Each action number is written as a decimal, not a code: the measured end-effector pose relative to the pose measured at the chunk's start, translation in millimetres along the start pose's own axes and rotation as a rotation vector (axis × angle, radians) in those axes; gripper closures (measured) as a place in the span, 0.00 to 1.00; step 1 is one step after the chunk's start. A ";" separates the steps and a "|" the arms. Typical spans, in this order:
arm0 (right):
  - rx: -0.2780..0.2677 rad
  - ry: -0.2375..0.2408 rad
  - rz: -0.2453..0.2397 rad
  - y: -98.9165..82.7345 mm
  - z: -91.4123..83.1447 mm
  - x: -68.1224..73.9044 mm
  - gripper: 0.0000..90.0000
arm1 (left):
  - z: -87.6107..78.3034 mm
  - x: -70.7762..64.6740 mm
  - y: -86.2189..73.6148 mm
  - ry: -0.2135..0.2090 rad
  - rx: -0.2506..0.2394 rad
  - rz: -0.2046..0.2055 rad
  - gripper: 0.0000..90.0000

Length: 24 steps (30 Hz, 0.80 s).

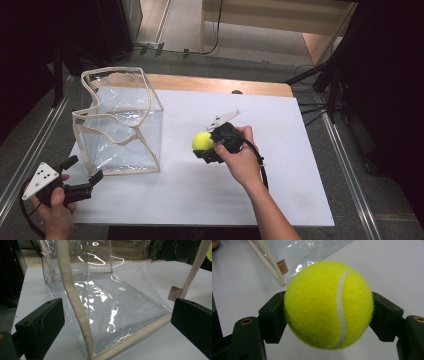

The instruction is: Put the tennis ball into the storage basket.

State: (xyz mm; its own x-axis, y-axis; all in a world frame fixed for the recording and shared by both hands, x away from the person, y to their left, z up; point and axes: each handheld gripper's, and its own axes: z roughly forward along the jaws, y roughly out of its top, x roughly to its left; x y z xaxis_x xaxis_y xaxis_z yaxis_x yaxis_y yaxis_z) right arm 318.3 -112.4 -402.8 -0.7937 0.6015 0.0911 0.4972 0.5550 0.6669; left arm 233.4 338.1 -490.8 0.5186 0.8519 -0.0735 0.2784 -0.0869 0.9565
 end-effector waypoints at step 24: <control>-0.035 0.052 -0.057 50.5 1.3 7.5 0.26 | 0.6 -0.5 0.2 -0.003 0.003 0.005 0.00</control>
State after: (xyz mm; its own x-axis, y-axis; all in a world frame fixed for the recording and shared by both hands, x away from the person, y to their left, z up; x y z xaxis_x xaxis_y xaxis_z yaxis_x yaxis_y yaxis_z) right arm 337.9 -79.1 -369.4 -0.8380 0.5383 0.0895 0.4385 0.5667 0.6976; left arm 233.7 337.3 -490.8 0.5228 0.8496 -0.0694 0.2784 -0.0933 0.9559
